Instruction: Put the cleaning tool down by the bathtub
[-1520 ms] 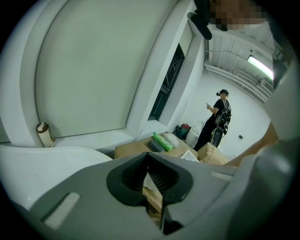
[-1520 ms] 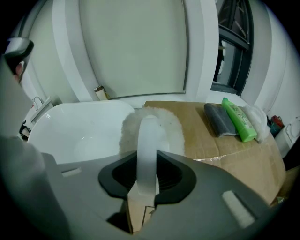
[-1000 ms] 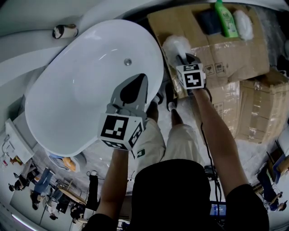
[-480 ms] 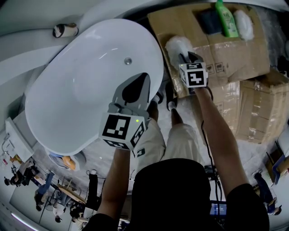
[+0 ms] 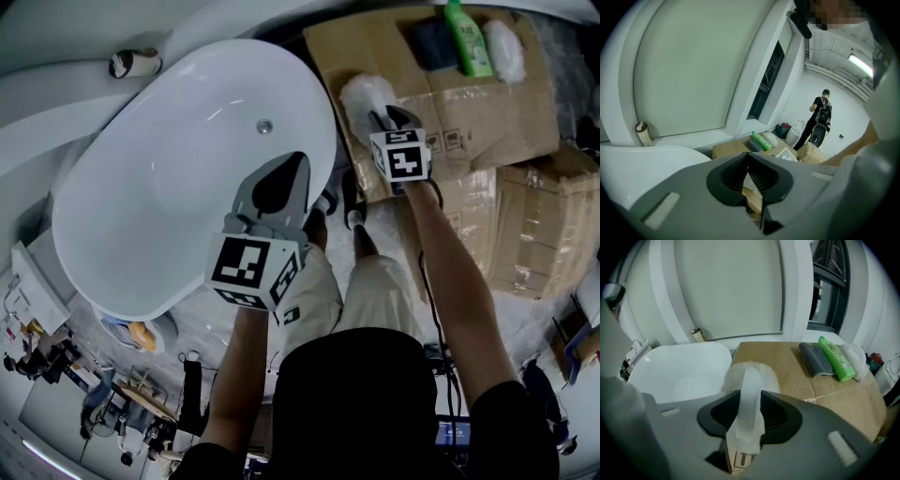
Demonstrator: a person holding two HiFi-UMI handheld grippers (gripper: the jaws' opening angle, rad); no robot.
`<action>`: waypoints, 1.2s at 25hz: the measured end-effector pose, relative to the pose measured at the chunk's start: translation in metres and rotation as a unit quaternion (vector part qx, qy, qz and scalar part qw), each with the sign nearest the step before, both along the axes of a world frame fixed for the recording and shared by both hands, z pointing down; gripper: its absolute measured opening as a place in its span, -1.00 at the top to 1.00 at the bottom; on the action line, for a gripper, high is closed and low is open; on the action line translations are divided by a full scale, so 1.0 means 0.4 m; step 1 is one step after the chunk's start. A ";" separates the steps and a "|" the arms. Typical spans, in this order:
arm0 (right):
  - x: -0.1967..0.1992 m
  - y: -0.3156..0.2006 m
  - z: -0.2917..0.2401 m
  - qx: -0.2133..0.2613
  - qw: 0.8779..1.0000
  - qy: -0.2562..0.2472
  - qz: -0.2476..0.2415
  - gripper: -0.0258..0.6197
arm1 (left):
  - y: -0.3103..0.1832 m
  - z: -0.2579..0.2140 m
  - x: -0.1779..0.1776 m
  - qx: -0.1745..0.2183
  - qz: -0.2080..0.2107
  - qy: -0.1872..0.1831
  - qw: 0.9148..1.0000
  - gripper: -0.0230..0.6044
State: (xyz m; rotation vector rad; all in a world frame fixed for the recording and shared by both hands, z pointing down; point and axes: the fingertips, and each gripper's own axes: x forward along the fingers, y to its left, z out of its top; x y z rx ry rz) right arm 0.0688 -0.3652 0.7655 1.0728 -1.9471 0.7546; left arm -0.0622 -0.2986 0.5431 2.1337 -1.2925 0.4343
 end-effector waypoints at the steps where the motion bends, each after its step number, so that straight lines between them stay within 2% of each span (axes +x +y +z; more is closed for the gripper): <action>1: -0.001 0.001 -0.003 0.000 1.000 -0.002 -0.002 0.56 | 0.001 -0.002 0.002 0.000 0.000 0.000 1.000 0.93; 12: 0.002 0.020 -0.073 0.033 0.999 -0.005 -0.028 0.54 | 0.047 -0.040 0.032 0.016 -0.018 -0.008 1.000 0.93; 22: 0.011 0.080 -0.154 0.061 0.996 -0.010 -0.062 0.54 | 0.121 -0.095 0.016 0.026 -0.070 -0.016 0.997 0.93; 30: 0.009 0.149 -0.224 0.085 0.995 -0.015 -0.056 0.54 | 0.177 -0.125 -0.015 0.030 -0.084 -0.022 0.996 0.93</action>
